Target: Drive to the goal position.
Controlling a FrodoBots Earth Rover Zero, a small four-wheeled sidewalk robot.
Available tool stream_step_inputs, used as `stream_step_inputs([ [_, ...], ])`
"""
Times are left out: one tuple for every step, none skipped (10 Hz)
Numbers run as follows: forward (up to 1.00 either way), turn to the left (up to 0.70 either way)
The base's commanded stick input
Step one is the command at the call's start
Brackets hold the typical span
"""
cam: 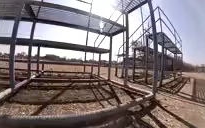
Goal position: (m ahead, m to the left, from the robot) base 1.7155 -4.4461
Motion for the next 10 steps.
stream_step_inputs([
  [0.0,-0.5],
  [0.0,-0.5],
  [0.0,-0.5],
  [0.0,-0.5],
  [0.0,-0.1],
  [0.0,0.0],
  [0.0,0.0],
  [0.0,0.0],
  [0.0,0.0],
  [0.0,0.0],
])
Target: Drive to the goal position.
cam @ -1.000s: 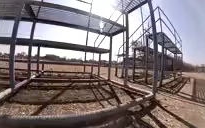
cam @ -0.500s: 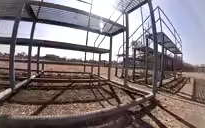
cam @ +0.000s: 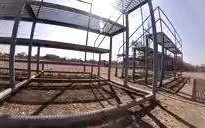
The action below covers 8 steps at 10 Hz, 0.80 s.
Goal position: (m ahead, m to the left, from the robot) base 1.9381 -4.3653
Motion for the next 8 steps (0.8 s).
stream_step_inputs([
  [0.0,0.0],
  [0.0,0.0],
  [-0.08,0.0],
  [-0.5,0.0],
  [-0.17,0.0],
  [0.0,0.0],
  [0.0,0.0],
  [0.0,0.0],
])
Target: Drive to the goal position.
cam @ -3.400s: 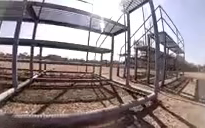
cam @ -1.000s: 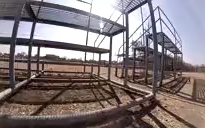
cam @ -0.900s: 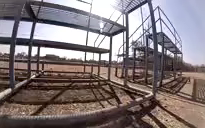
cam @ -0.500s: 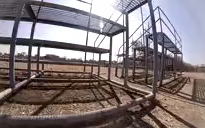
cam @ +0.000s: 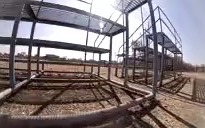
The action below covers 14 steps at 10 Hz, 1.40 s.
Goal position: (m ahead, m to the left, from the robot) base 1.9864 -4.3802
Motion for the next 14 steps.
stream_step_inputs([
  [0.0,0.0],
  [0.0,0.0],
  [0.0,0.0],
  [0.0,0.0],
  [0.0,0.0],
  [0.0,0.0],
  [0.0,-0.07],
  [0.0,-0.25],
  [0.0,-0.49],
  [0.0,-0.5],
  [0.0,-0.5],
  [0.0,-0.5],
  [0.0,-0.5],
  [0.0,-0.5],
])
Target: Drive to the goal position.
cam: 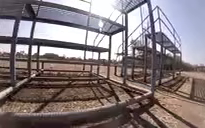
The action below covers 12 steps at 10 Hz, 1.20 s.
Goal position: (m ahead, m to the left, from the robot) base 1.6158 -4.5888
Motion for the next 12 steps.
stream_step_inputs([
  [0.0,-0.5],
  [0.0,-0.5],
  [0.0,-0.5],
  [0.0,-0.5],
  [0.0,-0.5],
  [0.0,-0.5],
  [0.0,-0.5],
  [0.0,-0.5],
  [0.0,-0.5],
  [0.0,-0.5],
  [0.0,-0.5],
  [0.0,-0.5],
])
